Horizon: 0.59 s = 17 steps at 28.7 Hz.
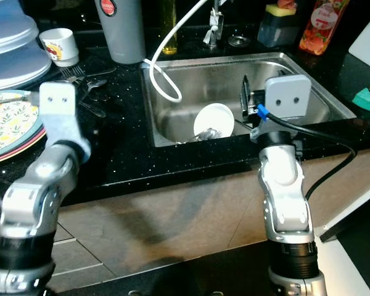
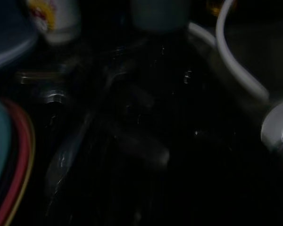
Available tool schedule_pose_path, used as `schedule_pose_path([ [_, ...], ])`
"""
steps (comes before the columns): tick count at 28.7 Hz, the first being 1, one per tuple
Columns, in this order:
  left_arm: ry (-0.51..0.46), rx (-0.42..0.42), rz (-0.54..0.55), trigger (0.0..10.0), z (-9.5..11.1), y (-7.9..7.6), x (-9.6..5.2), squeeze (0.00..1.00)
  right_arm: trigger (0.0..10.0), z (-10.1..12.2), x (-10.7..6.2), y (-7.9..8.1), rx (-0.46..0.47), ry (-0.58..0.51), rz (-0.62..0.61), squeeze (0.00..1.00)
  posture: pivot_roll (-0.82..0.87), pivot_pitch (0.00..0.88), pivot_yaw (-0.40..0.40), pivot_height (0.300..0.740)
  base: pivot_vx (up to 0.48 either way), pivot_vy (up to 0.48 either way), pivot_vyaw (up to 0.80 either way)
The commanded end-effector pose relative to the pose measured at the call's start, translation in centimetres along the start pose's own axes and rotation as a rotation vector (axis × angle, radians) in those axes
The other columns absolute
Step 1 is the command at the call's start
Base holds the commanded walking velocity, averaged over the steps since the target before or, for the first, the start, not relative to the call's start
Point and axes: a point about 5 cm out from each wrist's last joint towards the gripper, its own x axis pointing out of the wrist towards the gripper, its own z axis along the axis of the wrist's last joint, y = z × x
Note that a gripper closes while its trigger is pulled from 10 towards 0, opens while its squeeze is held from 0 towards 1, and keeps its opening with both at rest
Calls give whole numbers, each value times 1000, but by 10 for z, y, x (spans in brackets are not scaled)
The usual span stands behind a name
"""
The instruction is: Kitchen organization
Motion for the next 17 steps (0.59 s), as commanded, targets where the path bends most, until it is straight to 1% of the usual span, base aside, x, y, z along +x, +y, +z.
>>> schedule_pose_path([
  [1, 25, -13, 39, 10000, -6, 2, 8, 0, 10000, 4, 2, 2, 7, -22, 13, 0, 80, 90, 8, 740, 0, 0, 0],
  [2, 40, -37, 83, 10000, -4, 3, 19, 0, 10000, 7, 4, 3, 6, -35, 23, 0, 71, 94, 9, 740, 0, 0, 0],
  [3, 56, -68, 108, 10000, -5, 3, 24, 0, 10000, 8, 5, 2, 7, -40, 26, 0, 63, 97, 11, 740, 0, 0, 0],
  [4, 56, -68, 108, 10000, -5, 3, 24, 0, 10000, 8, 5, 2, 7, -40, 26, 0, 63, 97, 11, 740, 0, 0, 0],
  [5, 71, -95, 120, 10000, -5, 2, 28, 0, 10000, 9, 5, 2, 7, -43, 29, 0, 61, 97, 12, 740, 0, 0, 0],
  [6, 97, -157, 144, 10000, -6, -1, 32, 0, 10000, 11, 4, 1, 4, -46, 30, 0, 50, 100, 17, 740, 0, 0, 0],
  [7, 97, -157, 144, 10000, -6, -1, 32, 0, 10000, 11, 4, 1, 4, -46, 30, 0, 50, 100, 17, 740, 0, 0, 0],
  [8, 100, -205, 136, 10000, -4, -5, 33, 0, 10000, 11, 4, 1, 3, -46, 30, 0, 47, 103, 18, 740, 0, 0, 0],
  [10, 97, -337, 173, 10000, 0, -10, 33, 0, 10000, 10, 2, -2, 4, -38, 23, 0, 46, 108, 15, 740, 0, 0, 0],
  [11, 95, -382, 194, 10000, 2, -11, 33, 0, 10000, 10, 2, -2, 5, -34, 21, 0, 42, 111, 15, 740, 0, 0, 0],
  [12, 96, -403, 213, 10000, 3, -11, 34, 0, 10000, 9, 2, -2, 5, -32, 20, 0, 41, 112, 16, 740, 0, 0, 0],
  [13, 97, -429, 233, 10000, 3, -11, 36, 169, 10000, 9, 2, -1, 6, -32, 20, 0, 39, 115, 18, 740, 0, 0, 0],
  [14, 95, -448, 254, 10000, 3, -10, 37, 314, 10000, 9, 2, -1, 8, -32, 21, 0, 38, 116, 17, 740, 0, 0, 0],
  [15, 80, -489, 261, 10000, 5, -10, 41, 376, 10000, 9, 2, -1, 11, -30, 21, 0, 38, 116, 17, 740, 0, 0, 0],
  [17, 67, -501, 279, 10000, 7, -8, 41, 325, 10000, 9, 2, -1, 13, -27, 22, 0, 34, 123, 3, 740, 0, 0, 0],
])
